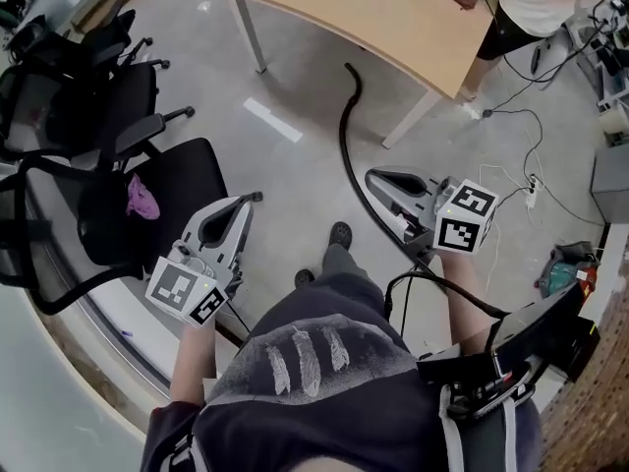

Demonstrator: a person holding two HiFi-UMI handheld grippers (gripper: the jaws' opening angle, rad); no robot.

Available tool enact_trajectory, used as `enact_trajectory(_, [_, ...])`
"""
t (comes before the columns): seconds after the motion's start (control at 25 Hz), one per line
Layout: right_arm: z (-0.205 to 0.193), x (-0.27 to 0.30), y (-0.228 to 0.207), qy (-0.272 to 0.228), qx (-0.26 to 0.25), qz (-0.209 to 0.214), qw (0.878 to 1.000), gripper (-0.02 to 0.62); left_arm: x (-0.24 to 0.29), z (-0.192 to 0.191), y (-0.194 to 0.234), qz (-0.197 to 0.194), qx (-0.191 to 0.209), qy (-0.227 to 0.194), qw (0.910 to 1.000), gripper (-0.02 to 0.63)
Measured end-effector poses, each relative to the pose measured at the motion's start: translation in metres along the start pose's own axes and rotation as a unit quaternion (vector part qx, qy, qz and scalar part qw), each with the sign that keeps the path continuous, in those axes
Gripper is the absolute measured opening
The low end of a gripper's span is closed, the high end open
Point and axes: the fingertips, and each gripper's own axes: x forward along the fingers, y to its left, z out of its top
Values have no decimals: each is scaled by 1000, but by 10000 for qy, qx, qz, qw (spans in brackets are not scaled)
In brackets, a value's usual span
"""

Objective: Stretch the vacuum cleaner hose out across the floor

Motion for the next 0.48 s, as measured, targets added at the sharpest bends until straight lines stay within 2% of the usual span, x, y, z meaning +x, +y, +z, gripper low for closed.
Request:
enact_trajectory(0.12, [4,1,-38,-22,179,11,9998,3,45,11,4,-49,232,174,9996,6])
enact_trajectory(0.2, [1,3,-64,85,360,33,9993,3,73,18,8,-50,138,154,9998,6])
enact_trajectory(0.28, [-8,10,-86,347,473,79,9982,3,98,24,11,-43,2,120,9999,6])
enact_trajectory(0.4, [-21,26,-112,773,595,251,9949,3,129,25,17,47,139,200,9997,6])
enact_trajectory(0.48, [-21,39,-127,880,697,359,9930,3,143,19,22,62,152,263,9995,6])
